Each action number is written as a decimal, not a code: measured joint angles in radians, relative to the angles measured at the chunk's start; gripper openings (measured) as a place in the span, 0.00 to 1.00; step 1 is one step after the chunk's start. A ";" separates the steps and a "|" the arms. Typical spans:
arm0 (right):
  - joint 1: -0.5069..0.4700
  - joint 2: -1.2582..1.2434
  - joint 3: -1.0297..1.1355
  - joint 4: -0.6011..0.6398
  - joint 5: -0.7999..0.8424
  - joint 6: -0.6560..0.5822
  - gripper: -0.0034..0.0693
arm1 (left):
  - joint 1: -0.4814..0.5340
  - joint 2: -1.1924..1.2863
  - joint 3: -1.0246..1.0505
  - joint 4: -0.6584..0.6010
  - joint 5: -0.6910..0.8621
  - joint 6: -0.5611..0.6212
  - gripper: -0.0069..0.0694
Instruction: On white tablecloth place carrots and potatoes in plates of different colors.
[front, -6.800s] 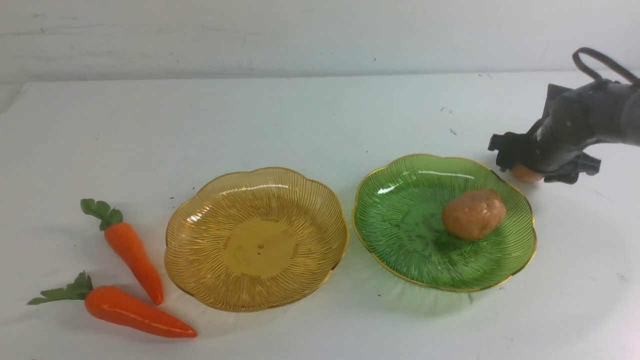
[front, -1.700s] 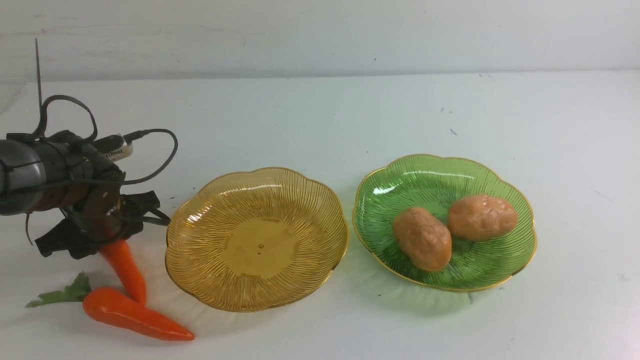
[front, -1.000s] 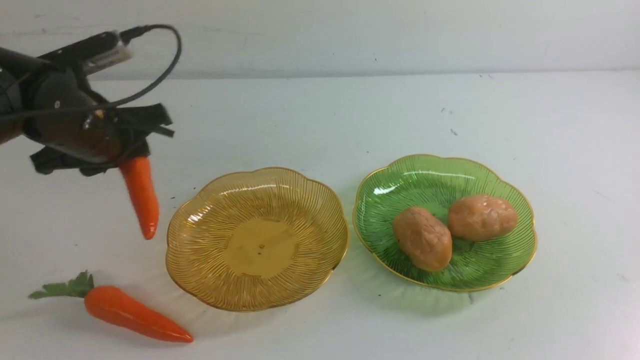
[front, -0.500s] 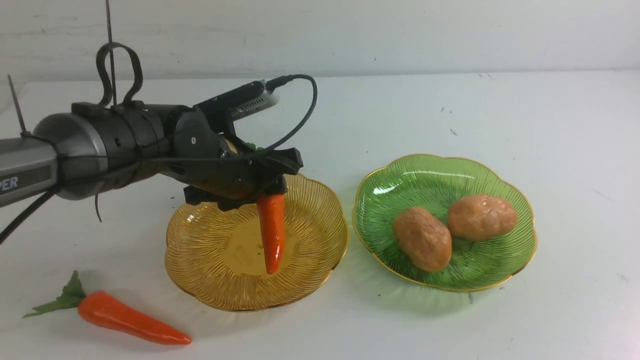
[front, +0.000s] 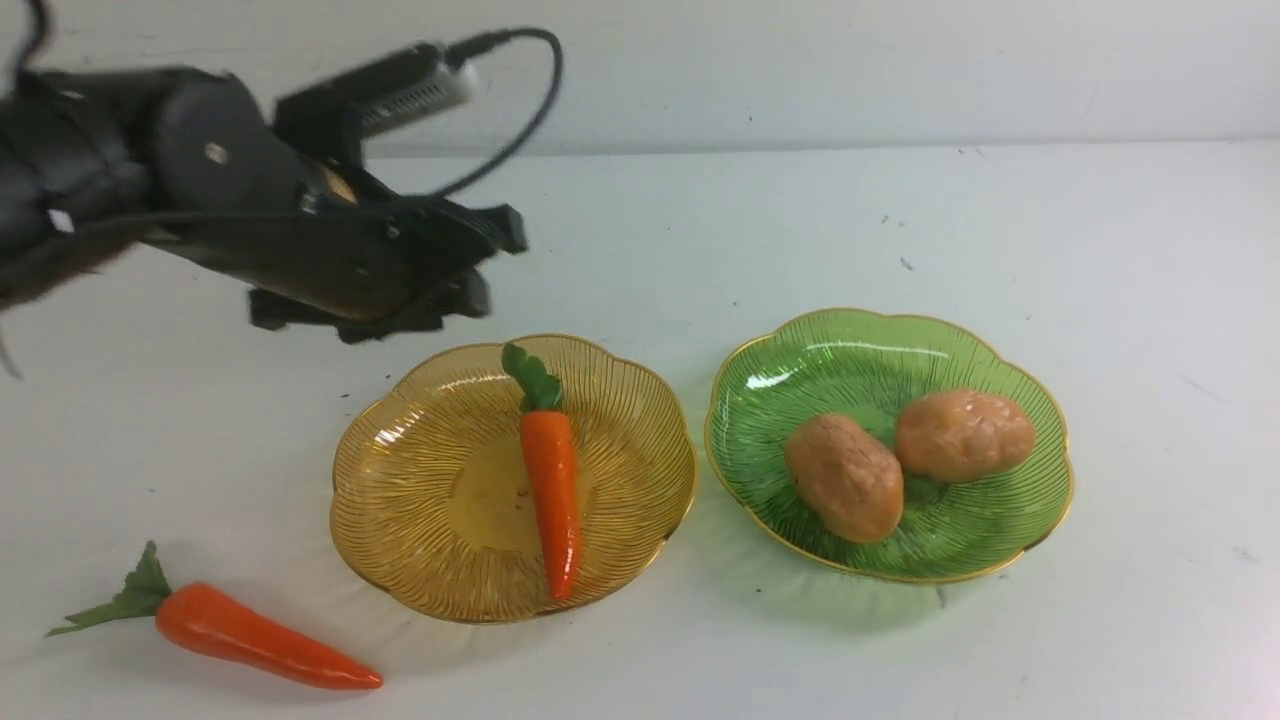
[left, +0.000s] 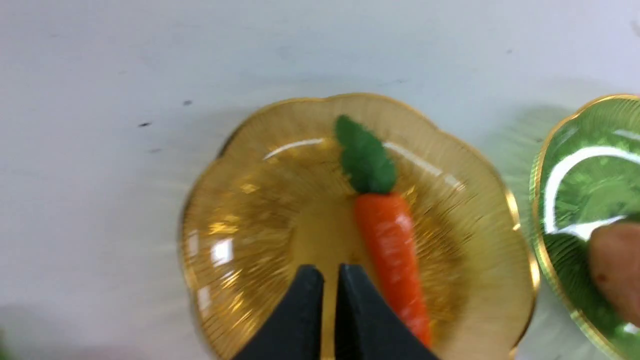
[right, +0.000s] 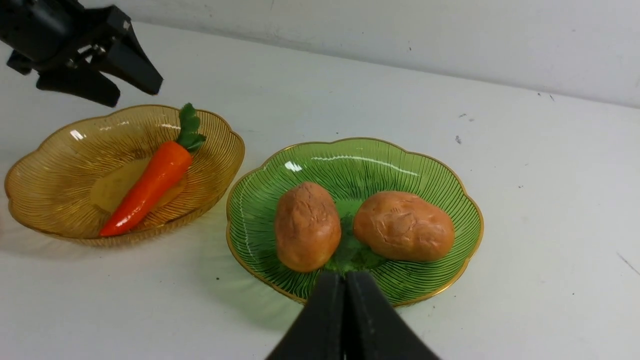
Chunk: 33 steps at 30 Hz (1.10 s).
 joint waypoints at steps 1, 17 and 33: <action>0.000 0.000 0.000 0.001 0.000 0.000 0.03 | 0.033 -0.046 0.003 0.030 0.086 0.010 0.10; 0.000 0.000 0.000 0.023 0.001 0.000 0.03 | 0.106 -0.330 0.619 0.153 -0.094 -0.540 0.19; 0.000 0.000 0.000 0.048 0.001 0.000 0.03 | 0.106 -0.085 0.631 0.326 -0.286 -0.828 0.75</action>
